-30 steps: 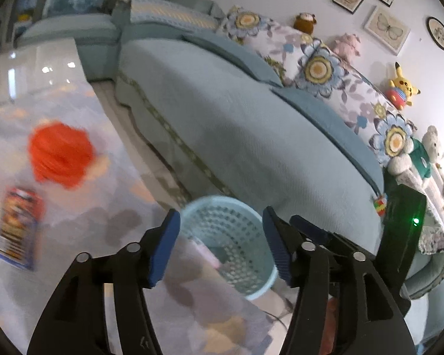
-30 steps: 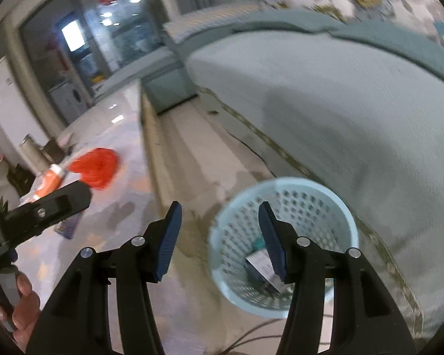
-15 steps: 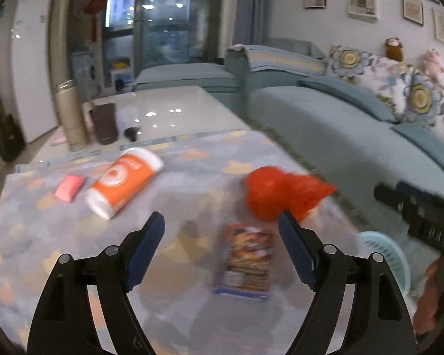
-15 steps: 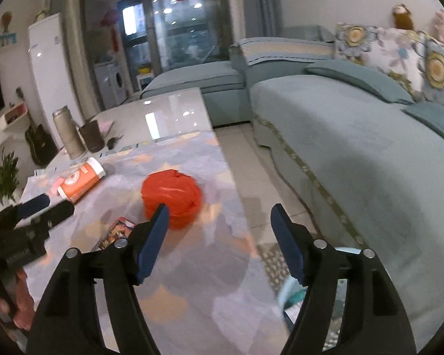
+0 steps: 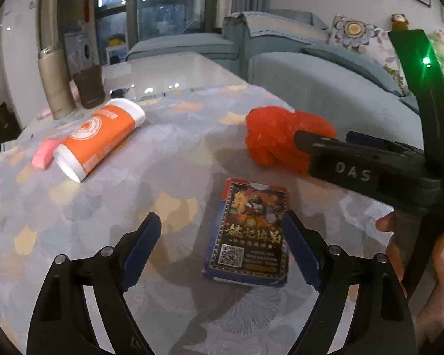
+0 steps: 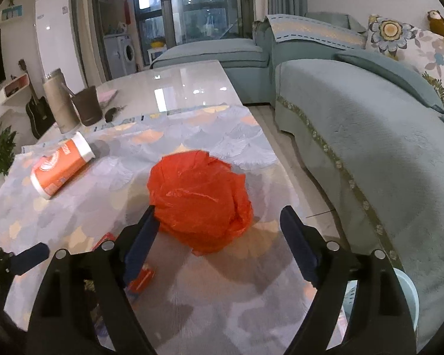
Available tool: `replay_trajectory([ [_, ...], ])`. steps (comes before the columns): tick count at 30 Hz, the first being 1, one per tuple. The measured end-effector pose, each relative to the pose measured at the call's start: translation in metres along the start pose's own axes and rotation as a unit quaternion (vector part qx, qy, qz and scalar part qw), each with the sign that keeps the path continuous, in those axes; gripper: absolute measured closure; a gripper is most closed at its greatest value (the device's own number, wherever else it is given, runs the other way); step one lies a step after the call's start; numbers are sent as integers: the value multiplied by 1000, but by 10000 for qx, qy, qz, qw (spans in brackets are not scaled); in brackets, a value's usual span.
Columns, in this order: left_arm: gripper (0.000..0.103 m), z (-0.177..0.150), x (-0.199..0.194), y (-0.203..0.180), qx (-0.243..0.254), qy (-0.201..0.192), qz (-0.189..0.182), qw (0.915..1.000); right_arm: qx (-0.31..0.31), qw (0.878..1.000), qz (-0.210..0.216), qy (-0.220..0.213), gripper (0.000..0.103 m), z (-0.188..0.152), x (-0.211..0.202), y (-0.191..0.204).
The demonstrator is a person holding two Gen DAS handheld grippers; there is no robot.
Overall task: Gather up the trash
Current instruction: 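Grasp the printed card box with the left tool while the right tool grasps the red plastic bag, then carry the card box and red bag over the wastebasket and open both tools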
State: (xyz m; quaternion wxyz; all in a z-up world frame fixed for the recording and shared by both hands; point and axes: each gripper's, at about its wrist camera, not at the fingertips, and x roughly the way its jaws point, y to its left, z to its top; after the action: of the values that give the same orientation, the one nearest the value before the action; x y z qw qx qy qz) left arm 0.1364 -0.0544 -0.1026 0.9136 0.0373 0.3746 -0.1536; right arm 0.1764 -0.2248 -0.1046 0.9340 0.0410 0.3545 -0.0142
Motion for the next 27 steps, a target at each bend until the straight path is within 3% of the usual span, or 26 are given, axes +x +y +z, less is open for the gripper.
replay_trajectory([
  [9, 25, -6, 19, -18, 454, 622, -170, 9969, -192, 9995, 15, 249, 26, 8, 20, 8],
  [11, 37, -9, 23, -21, 533, 717, -114, 9959, -211, 9992, 65, 334, 46, 8, 24, 8],
  [13, 41, -10, 21, -22, 556, 685, -134, 9960, -206, 9985, 74, 505, 74, 7, 29, 8],
  [15, 44, -12, 20, -22, 550, 655, -145, 9962, -160, 9984, 124, 535, 82, 7, 30, 6],
  [20, 45, -10, 16, -15, 339, 599, -345, 9970, 20, 9986, 264, 459, 93, 6, 25, -1],
  [27, 46, -9, -3, -1, -74, 267, -807, 9964, 641, 9948, 769, 171, 95, 2, -2, -31],
])
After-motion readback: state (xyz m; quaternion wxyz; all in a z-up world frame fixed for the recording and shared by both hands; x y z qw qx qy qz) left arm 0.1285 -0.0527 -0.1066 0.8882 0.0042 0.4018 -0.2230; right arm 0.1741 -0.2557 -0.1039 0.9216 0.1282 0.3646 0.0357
